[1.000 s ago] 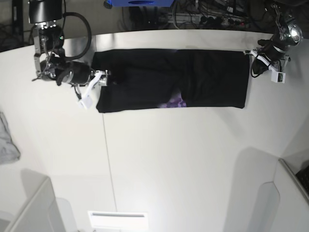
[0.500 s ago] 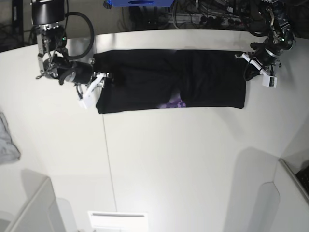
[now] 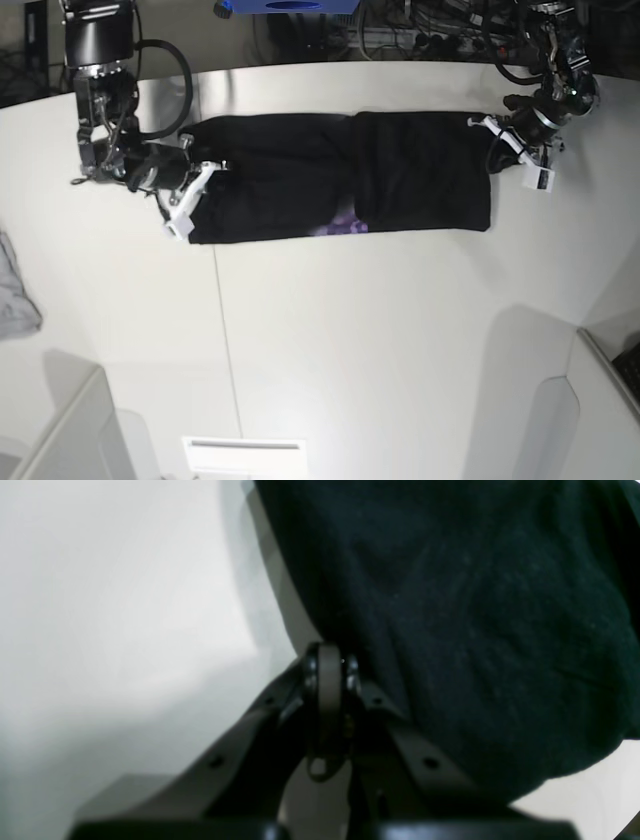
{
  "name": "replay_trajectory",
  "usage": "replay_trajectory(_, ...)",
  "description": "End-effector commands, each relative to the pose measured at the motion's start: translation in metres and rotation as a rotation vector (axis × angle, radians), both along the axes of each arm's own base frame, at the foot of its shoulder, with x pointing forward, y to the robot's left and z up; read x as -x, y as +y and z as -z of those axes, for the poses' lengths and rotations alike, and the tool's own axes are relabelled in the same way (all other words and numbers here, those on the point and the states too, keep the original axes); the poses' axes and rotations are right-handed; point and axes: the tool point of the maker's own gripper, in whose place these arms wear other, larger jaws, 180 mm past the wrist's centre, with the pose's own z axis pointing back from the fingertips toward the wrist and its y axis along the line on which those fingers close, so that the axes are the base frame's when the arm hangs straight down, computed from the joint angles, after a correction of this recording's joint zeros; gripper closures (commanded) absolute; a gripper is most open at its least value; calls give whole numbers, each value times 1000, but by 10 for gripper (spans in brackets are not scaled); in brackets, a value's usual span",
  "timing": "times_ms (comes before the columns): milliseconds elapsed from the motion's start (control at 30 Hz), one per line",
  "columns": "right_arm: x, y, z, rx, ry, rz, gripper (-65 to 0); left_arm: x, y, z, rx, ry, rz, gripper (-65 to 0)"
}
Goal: Fold the T-shirt properly
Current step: 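Grasp the strip's end with the right gripper and fold it toward the left gripper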
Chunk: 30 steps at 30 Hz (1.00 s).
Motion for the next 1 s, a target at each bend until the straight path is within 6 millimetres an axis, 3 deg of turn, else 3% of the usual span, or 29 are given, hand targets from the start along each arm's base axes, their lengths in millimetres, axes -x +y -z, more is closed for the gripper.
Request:
replay_trajectory(0, -10, -4, -10, 31, -46, -9, 0, 5, 3, 7, -42, 52, 16, 0)
replay_trajectory(133, -9, 1, -18, 112, -61, -67, 0, 1, 2, 5, -39, 42, 16, 0)
replay_trajectory(367, -14, 26, -58, 186, -173, -131, 0, -3, -5, 4, -32, 36, 31, 0)
replay_trajectory(500, -7, 45, -84, 174, -220, -160, 0, 1, -6, -2, -46, 27, 49, 0)
replay_trajectory(700, 4, 72, -100, 108, -221, -176, 0, 3, -5, -7, -61, 19, 58, 0)
replay_trajectory(867, 19, 105, -106, -45, -197, -186, 0, 3, 20, -14, -96, 7, 8, 0)
replay_trajectory(967, 24, 119, -114, -115, -202, -209, 0, 3, 25, -16, -104, 5, 0, 0)
